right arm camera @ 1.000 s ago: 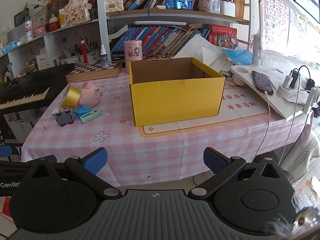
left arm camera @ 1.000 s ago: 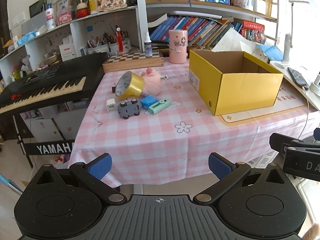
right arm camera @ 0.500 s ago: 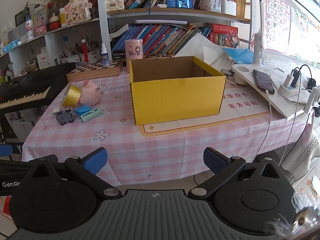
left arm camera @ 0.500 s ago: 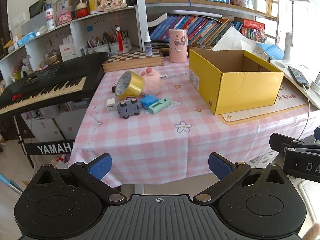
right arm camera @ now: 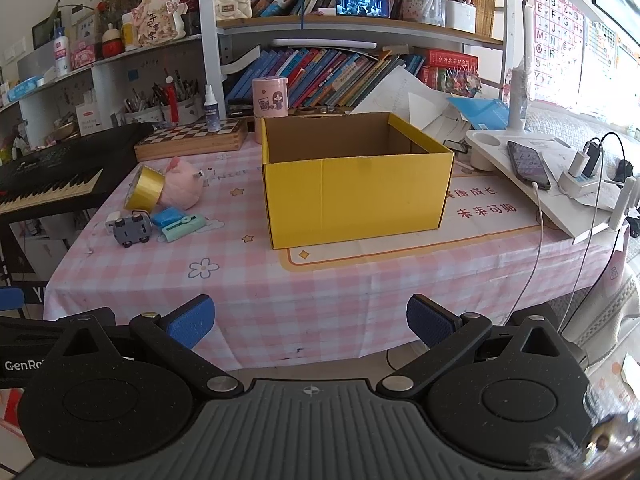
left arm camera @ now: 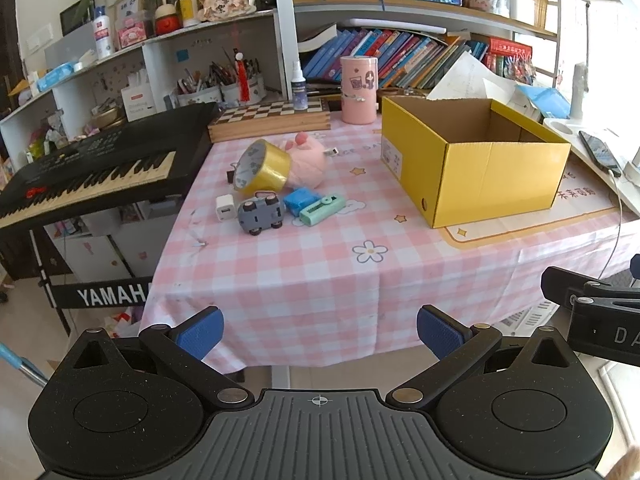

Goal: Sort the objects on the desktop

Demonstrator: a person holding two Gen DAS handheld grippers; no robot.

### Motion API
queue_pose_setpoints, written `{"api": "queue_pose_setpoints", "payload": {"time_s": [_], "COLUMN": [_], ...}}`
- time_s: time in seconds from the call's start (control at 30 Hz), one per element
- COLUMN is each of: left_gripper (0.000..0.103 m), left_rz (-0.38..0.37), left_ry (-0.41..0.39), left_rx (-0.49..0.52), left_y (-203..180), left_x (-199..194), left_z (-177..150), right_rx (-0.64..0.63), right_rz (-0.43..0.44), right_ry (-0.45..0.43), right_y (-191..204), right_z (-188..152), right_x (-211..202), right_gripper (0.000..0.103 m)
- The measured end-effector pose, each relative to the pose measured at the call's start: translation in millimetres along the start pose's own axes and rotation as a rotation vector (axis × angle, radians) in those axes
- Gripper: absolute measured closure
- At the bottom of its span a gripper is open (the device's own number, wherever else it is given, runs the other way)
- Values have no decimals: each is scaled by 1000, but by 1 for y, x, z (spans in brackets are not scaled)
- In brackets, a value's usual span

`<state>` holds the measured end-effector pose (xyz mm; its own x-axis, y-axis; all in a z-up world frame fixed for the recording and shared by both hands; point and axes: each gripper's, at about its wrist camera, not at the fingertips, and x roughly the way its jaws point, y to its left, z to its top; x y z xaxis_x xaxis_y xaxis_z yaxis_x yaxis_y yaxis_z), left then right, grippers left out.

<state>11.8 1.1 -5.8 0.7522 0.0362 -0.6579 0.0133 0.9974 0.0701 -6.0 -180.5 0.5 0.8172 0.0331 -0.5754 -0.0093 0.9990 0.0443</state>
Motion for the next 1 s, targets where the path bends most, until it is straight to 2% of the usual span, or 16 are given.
{"api": "queue_pose_setpoints", "payload": {"time_s": [1.0], "left_gripper": [0], "left_rz": [0], "left_ry": [-11], "left_rx": [2], "left_y": [2], "left_x": [-6], "left_z": [-3], "right_rx": [-10], "right_rz": [3], "right_ry": [-3], "right_y": [5], "right_z": [-4], "right_x": [-3], "right_gripper": [1]}}
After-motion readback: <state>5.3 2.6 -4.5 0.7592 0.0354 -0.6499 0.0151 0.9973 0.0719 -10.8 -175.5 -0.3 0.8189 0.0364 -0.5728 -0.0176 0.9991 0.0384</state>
